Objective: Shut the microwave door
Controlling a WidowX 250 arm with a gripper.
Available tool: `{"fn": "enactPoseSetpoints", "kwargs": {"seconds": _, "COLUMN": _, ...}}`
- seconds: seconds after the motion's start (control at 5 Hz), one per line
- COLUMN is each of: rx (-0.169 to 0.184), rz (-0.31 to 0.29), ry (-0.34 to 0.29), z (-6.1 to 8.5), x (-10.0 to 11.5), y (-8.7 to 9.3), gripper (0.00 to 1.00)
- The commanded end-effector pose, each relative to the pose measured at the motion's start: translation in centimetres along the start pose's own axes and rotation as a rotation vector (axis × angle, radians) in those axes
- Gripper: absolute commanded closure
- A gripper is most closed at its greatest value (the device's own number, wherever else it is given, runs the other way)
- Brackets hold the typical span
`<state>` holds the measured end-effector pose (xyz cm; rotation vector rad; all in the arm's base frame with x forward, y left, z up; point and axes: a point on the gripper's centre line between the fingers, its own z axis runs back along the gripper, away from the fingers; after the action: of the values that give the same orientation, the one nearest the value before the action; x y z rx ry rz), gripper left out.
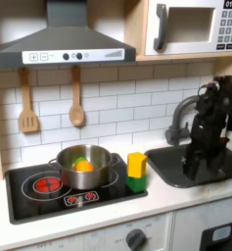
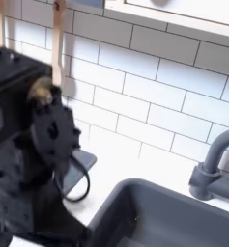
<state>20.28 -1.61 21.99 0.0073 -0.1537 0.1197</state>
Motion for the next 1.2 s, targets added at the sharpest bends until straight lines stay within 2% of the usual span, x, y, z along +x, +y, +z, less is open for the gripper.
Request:
{"fn": "enactPoseSetpoints", "kwargs": {"seconds": 0.0, "rx": 0.026, "rz": 0.054, "ry": -0.096, "z": 1.5, "x": 3.2, "y": 1.4, "gripper": 0.00}}
{"fn": "enactPoseSetpoints", "kwargs": {"seconds": 0.2, "rx": 0.053, "rz": 0.071, "ry": -0.146, "z": 2.6, "x": 4.2, "y": 1.9, "gripper": 1.00}}
{"fn": "enactPoseSetpoints", "kwargs": {"seconds": 0.4, "rx": 0.065, "rz": 0.099, "ry": -0.197, "z": 3.3, "x": 5.8, "y": 2.5, "gripper": 1.00}}
{"fn": "enactPoseSetpoints", "kwargs": {"seconds": 0.6, "rx": 0.081, "rz": 0.169, "ry": -0.250, "z": 4.1, "x": 7.9, "y": 4.0, "gripper": 1.00}}
{"fn": "enactPoseSetpoints", "kwargs": {"seconds": 0.8, "rx": 0.078, "rz": 0.206, "ry": -0.305, "z": 4.9, "x": 9.8, "y": 4.9, "gripper": 1.00}}
{"fn": "enactPoseSetpoints", "kwargs": {"seconds": 1.0, "rx": 0.061, "rz": 0.216, "ry": -0.333, "z": 5.7, "x": 10.9, "y": 5.4, "gripper": 1.00}}
